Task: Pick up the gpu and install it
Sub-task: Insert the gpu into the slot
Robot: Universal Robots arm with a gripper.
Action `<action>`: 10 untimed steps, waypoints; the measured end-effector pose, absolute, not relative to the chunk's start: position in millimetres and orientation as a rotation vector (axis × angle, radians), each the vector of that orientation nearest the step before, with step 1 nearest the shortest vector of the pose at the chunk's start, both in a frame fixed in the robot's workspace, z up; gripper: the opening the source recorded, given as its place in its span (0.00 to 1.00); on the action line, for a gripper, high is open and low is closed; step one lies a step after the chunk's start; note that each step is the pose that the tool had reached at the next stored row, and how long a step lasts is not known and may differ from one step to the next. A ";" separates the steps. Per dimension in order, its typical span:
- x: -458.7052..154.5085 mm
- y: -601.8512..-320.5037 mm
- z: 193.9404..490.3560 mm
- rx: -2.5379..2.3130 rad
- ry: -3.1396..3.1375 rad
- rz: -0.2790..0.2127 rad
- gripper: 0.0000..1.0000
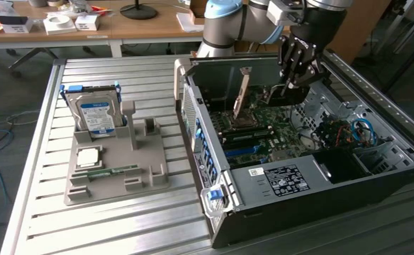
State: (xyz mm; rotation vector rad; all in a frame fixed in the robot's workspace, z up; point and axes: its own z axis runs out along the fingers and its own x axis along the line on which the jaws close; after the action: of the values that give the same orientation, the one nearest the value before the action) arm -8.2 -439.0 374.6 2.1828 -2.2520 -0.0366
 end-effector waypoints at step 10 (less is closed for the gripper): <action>-13.7 -439.1 373.3 2.180 -2.256 -0.037 0.26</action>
State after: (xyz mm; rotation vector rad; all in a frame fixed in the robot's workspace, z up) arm -13.7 -439.1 373.3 2.1795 -2.2555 -0.0368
